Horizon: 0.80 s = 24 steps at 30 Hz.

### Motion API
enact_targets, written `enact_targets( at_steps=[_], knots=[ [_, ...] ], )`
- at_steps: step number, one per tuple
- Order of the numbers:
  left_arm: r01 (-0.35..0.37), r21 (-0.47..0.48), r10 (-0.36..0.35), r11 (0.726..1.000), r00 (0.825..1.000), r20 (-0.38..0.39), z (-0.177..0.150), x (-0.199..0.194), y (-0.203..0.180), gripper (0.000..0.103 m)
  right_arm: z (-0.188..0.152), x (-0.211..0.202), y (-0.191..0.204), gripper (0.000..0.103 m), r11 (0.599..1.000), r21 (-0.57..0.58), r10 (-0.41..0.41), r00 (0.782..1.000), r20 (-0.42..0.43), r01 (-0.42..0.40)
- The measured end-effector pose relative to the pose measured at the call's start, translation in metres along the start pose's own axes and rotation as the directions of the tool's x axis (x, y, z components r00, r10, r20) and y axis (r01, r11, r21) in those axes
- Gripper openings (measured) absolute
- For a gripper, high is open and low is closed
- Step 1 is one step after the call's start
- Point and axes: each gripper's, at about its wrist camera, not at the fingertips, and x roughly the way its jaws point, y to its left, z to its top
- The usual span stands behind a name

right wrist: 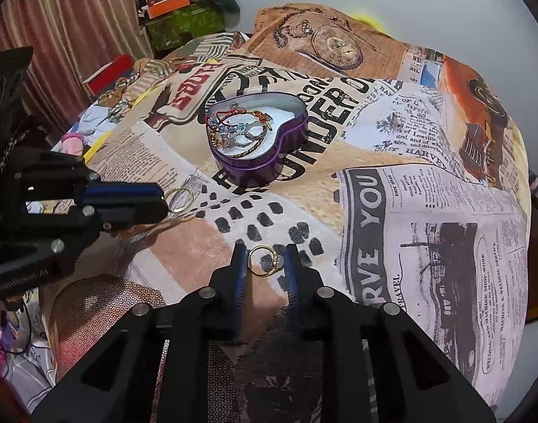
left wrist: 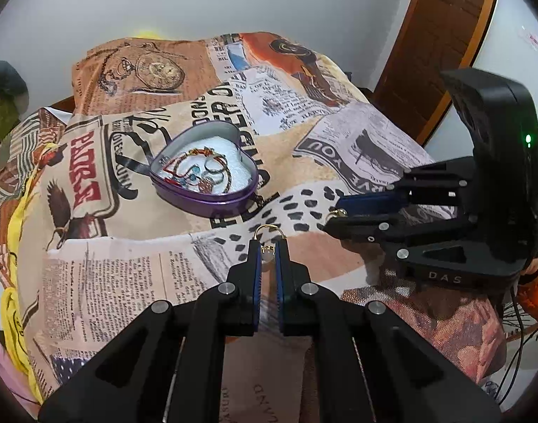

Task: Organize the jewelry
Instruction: 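Carry both gold rings over the heart tin, then open both tools over the tin to drop the gold rings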

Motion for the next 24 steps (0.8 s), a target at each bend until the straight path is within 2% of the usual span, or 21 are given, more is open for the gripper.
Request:
enact_targets(
  at_steps=[8, 16, 24],
  knots=[
    [-0.024, -0.008, 0.025, 1.000, 0.999, 0.049, 0.013, -0.013, 0.009, 0.006, 0.009, -0.017, -0.003, 0.018, 0.999, 0.035, -0.009, 0.998, 0.064, 0.007],
    [-0.051, -0.024, 0.053, 0.998, 0.993, 0.109, 0.031, -0.025, 0.023, 0.006, 0.038, -0.036, 0.001, 0.018, 0.999, 0.043, 0.007, 0.985, 0.170, -0.015],
    [-0.078, -0.044, 0.083, 0.996, 0.987, 0.141, 0.047, -0.026, 0.044, 0.006, 0.064, -0.033, 0.007, 0.018, 0.999, 0.027, 0.017, 0.975, 0.221, -0.024]
  ],
)
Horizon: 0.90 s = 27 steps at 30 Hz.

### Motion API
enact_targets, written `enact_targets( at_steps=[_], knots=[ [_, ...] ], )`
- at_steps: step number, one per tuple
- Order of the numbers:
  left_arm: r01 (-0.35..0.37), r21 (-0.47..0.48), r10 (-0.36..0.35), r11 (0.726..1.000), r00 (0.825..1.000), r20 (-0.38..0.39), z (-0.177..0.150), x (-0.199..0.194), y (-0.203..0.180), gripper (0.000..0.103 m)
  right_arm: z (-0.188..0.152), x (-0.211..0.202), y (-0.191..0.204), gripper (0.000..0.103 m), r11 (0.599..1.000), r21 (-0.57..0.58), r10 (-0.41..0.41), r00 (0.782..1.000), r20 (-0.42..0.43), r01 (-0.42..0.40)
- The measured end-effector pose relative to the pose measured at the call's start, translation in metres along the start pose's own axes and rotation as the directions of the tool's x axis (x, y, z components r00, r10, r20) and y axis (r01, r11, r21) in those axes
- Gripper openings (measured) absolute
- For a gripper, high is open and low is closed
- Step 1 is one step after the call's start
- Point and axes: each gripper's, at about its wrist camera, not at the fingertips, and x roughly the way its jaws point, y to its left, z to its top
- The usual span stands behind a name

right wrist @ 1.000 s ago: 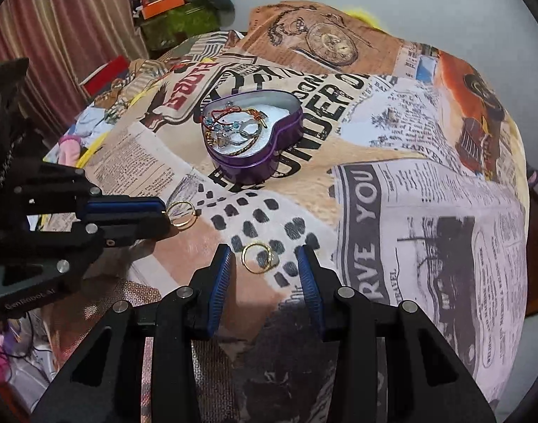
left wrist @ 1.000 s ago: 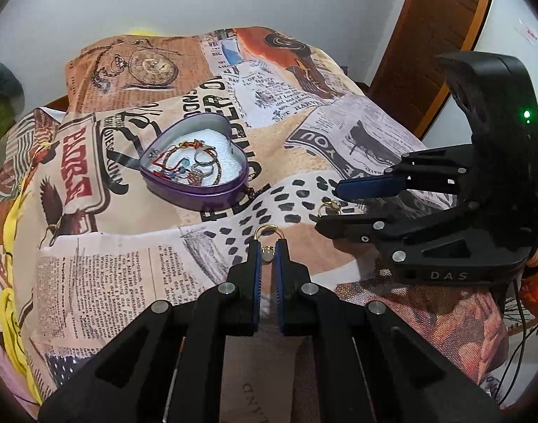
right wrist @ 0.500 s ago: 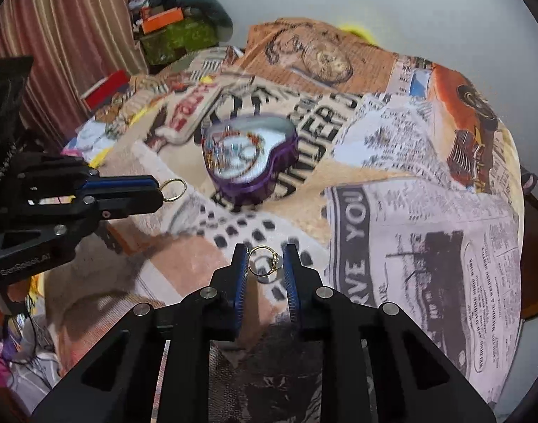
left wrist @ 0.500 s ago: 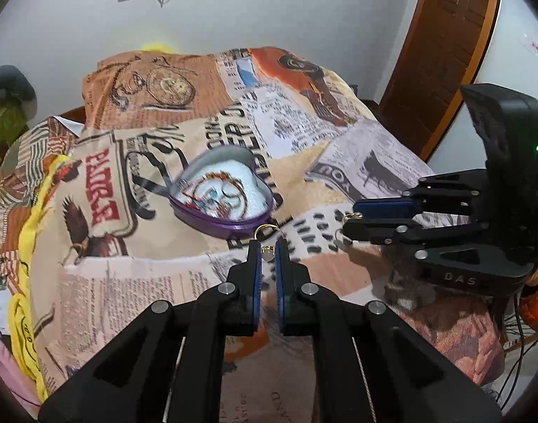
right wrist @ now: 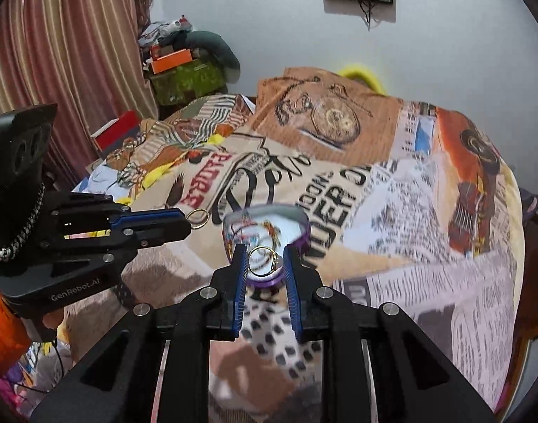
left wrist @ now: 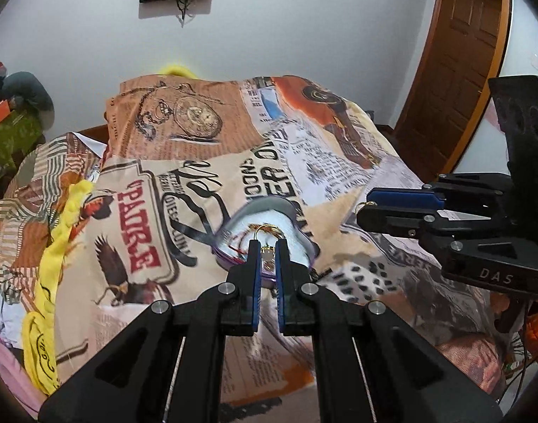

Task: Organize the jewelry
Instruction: 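Open both tools over the tin to drop the gold rings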

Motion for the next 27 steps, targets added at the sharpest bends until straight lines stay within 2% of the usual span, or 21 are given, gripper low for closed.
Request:
enact_targets(
  at_steps=[5, 17, 27],
  knots=[
    [-0.010, -0.009, 0.009, 1.000, 1.000, -0.011, 0.002, 0.013, 0.011, 0.006, 0.009, 0.018, -0.002, 0.019, 1.000, 0.011, 0.013, 1.000, -0.009, -0.013],
    [0.038, -0.059, -0.043, 0.998, 0.995, -0.087, 0.000, 0.061, 0.031, 0.006, 0.015, 0.074, -0.007, 0.019, 0.999, 0.021, 0.029, 0.992, -0.125, -0.027],
    [0.027, -0.048, -0.032, 0.999, 0.993, -0.114, 0.002, 0.076, 0.032, 0.006, 0.010, 0.092, -0.007, 0.019, 1.000, -0.018, 0.018, 0.982, -0.188, -0.021]
  ],
)
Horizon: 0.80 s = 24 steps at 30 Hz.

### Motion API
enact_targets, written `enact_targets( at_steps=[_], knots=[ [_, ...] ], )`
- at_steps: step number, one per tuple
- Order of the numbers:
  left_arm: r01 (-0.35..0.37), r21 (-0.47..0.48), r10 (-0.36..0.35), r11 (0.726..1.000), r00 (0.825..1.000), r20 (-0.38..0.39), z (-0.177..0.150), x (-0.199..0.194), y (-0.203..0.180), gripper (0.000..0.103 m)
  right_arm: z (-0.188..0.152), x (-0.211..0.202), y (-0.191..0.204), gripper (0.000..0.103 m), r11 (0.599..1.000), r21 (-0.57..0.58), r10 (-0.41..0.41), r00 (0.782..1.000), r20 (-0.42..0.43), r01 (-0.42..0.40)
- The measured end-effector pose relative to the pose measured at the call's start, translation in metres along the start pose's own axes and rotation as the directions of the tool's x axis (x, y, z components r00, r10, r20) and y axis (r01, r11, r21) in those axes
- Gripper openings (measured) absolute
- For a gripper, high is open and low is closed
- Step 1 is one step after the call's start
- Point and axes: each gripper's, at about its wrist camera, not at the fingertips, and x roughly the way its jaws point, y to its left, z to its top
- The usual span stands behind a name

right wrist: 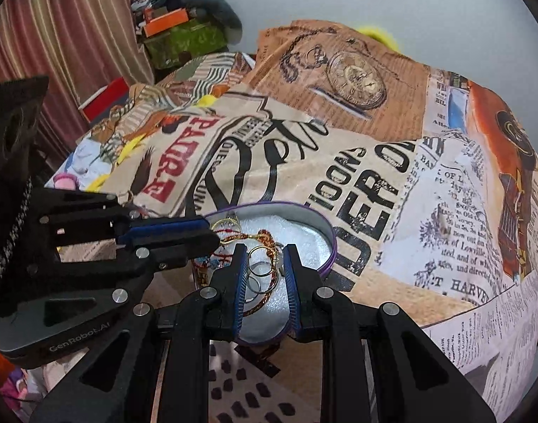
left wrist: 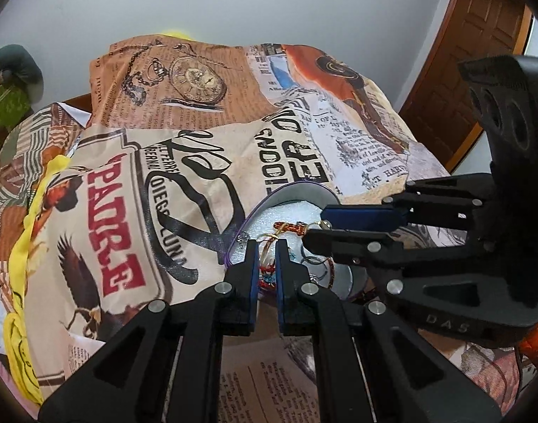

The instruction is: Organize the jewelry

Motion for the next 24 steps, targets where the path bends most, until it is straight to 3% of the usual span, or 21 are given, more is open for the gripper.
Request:
enact_targets(
  at_steps=[7, 16, 21, 24],
  knots=[
    [-0.004, -0.014, 0.004, 1.000, 1.000, 0.002, 0.004, -0.013, 0.001, 0.006, 0.001, -0.006, 0.000, 0.022, 1.000, 0.020, 0.014, 0.999, -0.046, -0.013],
    [-0.036, -0.005, 0.036, 0.999, 0.990, 0.134, 0.018, -0.083, -0.011, 0.007, 0.008, -0.082, 0.007, 0.022, 0.999, 0.050, -0.015, 0.993, 0.121, 0.009],
    [-0.039, -0.003, 0.038, 0.999, 0.964, 0.264, 0.022, -0.146, -0.028, 0.007, 0.004, -0.153, 0.026, 0.022, 0.998, 0.052, -0.054, 0.952, 0.301, 0.040],
    [-0.065, 0.010, 0.057, 0.998, 0.932, 0.358, 0.018, -0.187, -0.044, 0.007, -0.005, -0.199, 0.045, 0.022, 0.996, 0.047, -0.085, 0.902, 0.423, 0.072]
  ],
)
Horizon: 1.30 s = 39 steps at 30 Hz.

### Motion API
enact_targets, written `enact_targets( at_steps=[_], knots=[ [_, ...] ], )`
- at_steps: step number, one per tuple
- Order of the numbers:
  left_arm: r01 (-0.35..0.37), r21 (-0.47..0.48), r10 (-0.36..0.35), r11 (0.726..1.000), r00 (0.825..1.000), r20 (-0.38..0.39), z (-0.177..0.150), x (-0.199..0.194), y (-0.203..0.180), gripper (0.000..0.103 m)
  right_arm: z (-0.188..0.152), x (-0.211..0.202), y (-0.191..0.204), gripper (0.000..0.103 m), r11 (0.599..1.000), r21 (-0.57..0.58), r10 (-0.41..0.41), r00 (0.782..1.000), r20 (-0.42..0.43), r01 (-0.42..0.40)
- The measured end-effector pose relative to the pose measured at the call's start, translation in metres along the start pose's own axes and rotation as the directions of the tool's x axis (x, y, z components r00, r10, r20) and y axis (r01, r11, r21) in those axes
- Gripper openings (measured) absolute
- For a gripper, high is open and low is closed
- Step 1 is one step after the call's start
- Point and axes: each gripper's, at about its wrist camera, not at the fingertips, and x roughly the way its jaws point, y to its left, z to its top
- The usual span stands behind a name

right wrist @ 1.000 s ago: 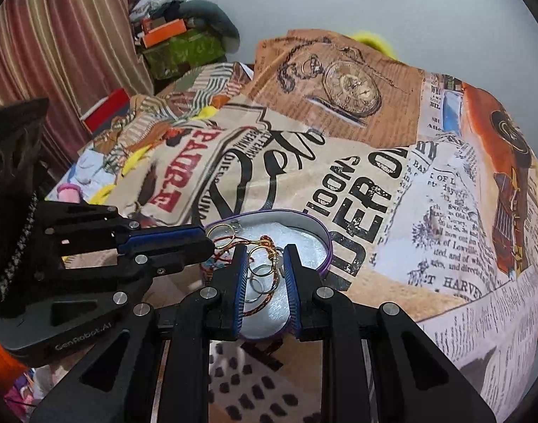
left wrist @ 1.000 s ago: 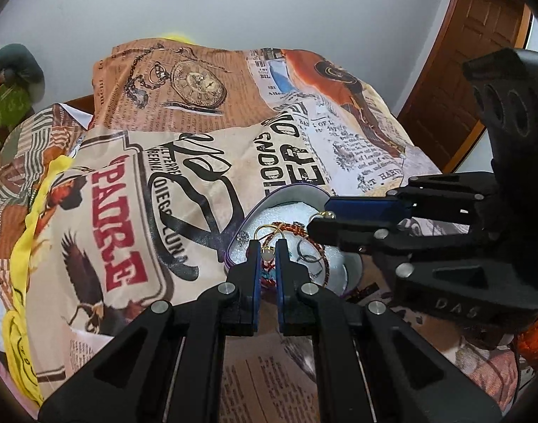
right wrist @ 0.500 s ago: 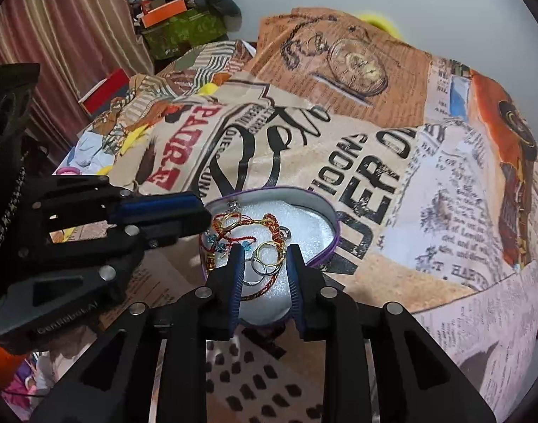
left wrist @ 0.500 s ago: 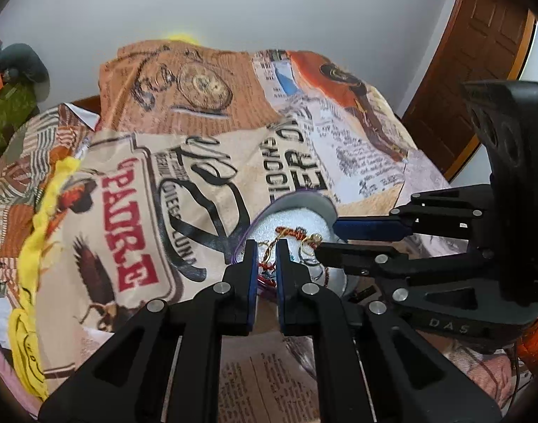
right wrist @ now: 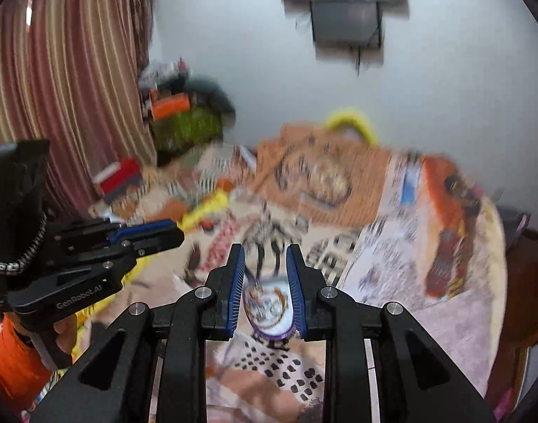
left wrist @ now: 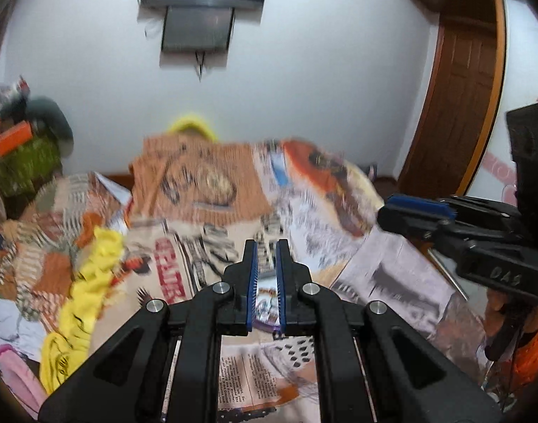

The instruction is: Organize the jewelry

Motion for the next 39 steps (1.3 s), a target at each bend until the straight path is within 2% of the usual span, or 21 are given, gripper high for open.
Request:
enact_targets(
  at_steps=[2, 4, 5, 9, 11, 14, 15, 17, 19, 20, 21, 23, 27, 39],
  knots=[
    [-0.019, 0.016, 0.017, 1.000, 0.998, 0.064, 0.002, -0.024, -0.010, 0.014, 0.004, -0.033, 0.015, 0.022, 1.000, -0.018, -0.018, 0.996, 0.082, 0.019],
    [-0.026, 0.020, 0.023, 0.999, 0.991, 0.130, 0.003, -0.049, -0.019, 0.027, 0.006, -0.060, 0.029, 0.022, 0.999, -0.029, -0.020, 0.987, 0.160, 0.025],
    [-0.031, 0.025, 0.026, 0.999, 0.985, 0.171, 0.002, -0.065, -0.025, 0.029, 0.005, -0.071, 0.035, 0.022, 0.999, -0.033, -0.027, 0.981, 0.193, 0.034],
    [-0.069, 0.040, 0.056, 0.997, 0.959, 0.278, -0.004, -0.107, -0.042, 0.040, -0.006, -0.120, 0.061, 0.024, 0.993, -0.027, -0.100, 0.931, 0.351, 0.117],
    [-0.081, 0.043, 0.064, 0.996, 0.948, 0.311, -0.009, -0.122, -0.048, 0.045, -0.012, -0.133, 0.068, 0.042, 0.988, -0.010, -0.135, 0.907, 0.398, 0.152],
    [-0.096, 0.045, 0.075, 0.994, 0.937, 0.342, -0.016, -0.139, -0.057, 0.051, -0.023, -0.148, 0.078, 0.057, 0.977, 0.016, -0.195, 0.871, 0.451, 0.210],
    [-0.100, 0.042, 0.080, 0.994, 0.934, 0.349, -0.017, -0.142, -0.058, 0.057, -0.025, -0.150, 0.081, 0.058, 0.973, 0.023, -0.216, 0.863, 0.457, 0.231],
    [-0.115, 0.030, 0.096, 0.993, 0.924, 0.369, -0.021, -0.149, -0.060, 0.067, -0.029, -0.148, 0.083, 0.073, 0.966, 0.041, -0.247, 0.854, 0.458, 0.257],
    [-0.130, 0.012, 0.115, 0.991, 0.916, 0.384, -0.025, -0.154, -0.060, 0.083, -0.030, -0.150, 0.083, 0.086, 0.959, 0.064, -0.273, 0.843, 0.463, 0.275],
    [-0.132, 0.003, 0.121, 0.991, 0.913, 0.389, -0.027, -0.156, -0.060, 0.087, -0.030, -0.150, 0.083, 0.090, 0.957, 0.075, -0.283, 0.839, 0.465, 0.282],
    [-0.134, -0.003, 0.124, 0.991, 0.911, 0.393, -0.028, -0.157, -0.060, 0.092, -0.030, -0.149, 0.083, 0.092, 0.955, 0.083, -0.291, 0.838, 0.462, 0.286],
    [-0.146, -0.004, 0.136, 0.989, 0.907, 0.398, -0.030, -0.161, -0.060, 0.094, -0.030, -0.150, 0.082, 0.100, 0.953, 0.092, -0.297, 0.840, 0.454, 0.287],
    [-0.165, 0.007, 0.148, 0.986, 0.902, 0.405, -0.032, -0.162, -0.061, 0.095, -0.030, -0.152, 0.083, 0.100, 0.954, 0.092, -0.296, 0.848, 0.440, 0.286],
    [-0.161, 0.012, 0.143, 0.987, 0.907, 0.395, -0.040, -0.163, -0.066, 0.096, -0.048, -0.158, 0.085, 0.100, 0.952, 0.082, -0.301, 0.853, 0.426, 0.295]
  ],
)
